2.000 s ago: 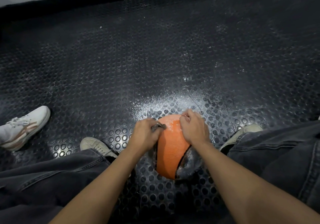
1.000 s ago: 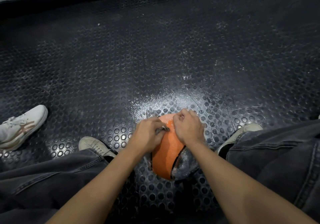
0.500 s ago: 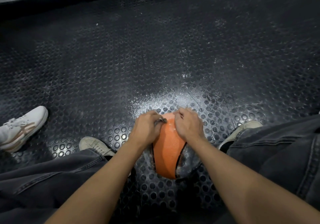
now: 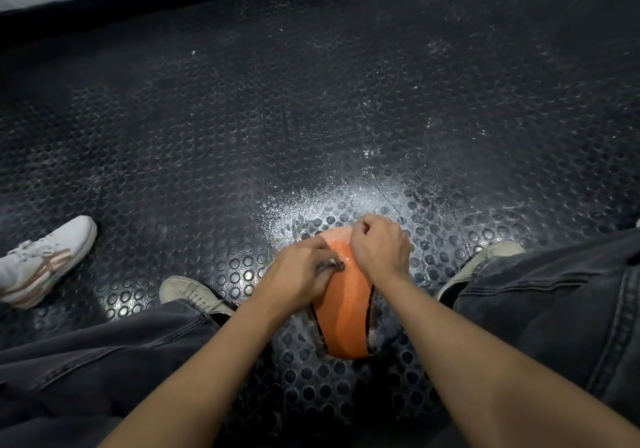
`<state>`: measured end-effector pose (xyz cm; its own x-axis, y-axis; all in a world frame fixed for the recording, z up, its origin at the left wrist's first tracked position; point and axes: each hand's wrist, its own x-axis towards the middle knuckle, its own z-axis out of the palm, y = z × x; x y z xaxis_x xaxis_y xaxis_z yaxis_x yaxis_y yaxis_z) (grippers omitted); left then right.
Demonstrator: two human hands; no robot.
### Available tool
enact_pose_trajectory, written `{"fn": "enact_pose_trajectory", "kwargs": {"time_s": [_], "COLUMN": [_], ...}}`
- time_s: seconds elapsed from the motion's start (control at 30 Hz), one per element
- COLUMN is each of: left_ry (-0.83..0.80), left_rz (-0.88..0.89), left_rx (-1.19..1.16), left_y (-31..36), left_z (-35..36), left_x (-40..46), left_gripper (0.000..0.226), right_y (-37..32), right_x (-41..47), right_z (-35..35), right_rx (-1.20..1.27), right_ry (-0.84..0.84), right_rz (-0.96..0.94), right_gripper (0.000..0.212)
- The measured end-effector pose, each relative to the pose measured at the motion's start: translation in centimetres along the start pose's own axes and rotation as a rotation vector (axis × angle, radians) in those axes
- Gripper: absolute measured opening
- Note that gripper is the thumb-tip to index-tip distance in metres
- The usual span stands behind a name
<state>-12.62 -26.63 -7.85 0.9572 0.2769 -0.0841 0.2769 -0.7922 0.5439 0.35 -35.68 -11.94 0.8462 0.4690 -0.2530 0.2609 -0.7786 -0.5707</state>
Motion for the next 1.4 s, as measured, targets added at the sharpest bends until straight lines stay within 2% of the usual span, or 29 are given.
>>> {"fn": "enact_pose_trajectory", "kwargs": {"time_s": [0.13,0.3,0.43,0.57,0.73,0.87,0.9,1.03,1.17,1.33,1.4], "left_ry": [0.110,-0.013,0.073,-0.069,0.058,-0.092,-0.083,0.100,-0.022,0.091,0.013], "left_rz": [-0.219,0.002,-0.132,0.043,-0.099,0.079,0.077,-0.105,0.027,-0.068,-0.014], "left_rx": [0.036,0.004,0.035,-0.011,0.071,0.060,0.083,0.083,0.030,0.049,0.014], "left_y": [-1.0,0.1,-0.6,-0.1,-1.0,-0.3,-0.4,-1.3,-0.8,-1.1,-0.7], "left_z": [0.2,-0.2,-0.2,-0.8,-0.7,-1.3,-1.4,-1.2,-1.4,-1.2,-1.3], "left_x": [1.7,0.2,1.9,0.5,1.7,0.4,0.9,1.5,-0.5,0.3,-0.5], "left_gripper": [0.017,0.015,0.016,0.013,0.015,0.016,0.018,0.016,0.012,0.013,0.013], "right_y": [1.2,1.5,1.1,0.9,0.3,-0.4,-0.6,0.2,0.9,0.9,1.0], "right_x": [-0.1,-0.6,-0.7,-0.4,-0.4,-0.4,-0.3,-0.6,-1.2,-1.2,-1.2], "right_z": [0.6,0.2,0.1,0.1,0.0,0.1,0.1,0.9,1.3,1.4,1.7], "right_rx": [0.140,0.101,0.129,0.087,0.068,0.004,-0.008,0.054,0.152,0.164,0.166], "right_ry": [-0.059,-0.037,-0.030,-0.030,-0.080,-0.094,-0.091,0.016,-0.001,-0.036,-0.024], "right_rz": [0.031,0.046,0.048,0.038,-0.002,-0.033,-0.031,0.076,0.138,0.120,0.116], "right_gripper": [0.022,0.027,0.029,0.029,0.030,0.032,0.032,0.027,0.029,0.028,0.026]}}
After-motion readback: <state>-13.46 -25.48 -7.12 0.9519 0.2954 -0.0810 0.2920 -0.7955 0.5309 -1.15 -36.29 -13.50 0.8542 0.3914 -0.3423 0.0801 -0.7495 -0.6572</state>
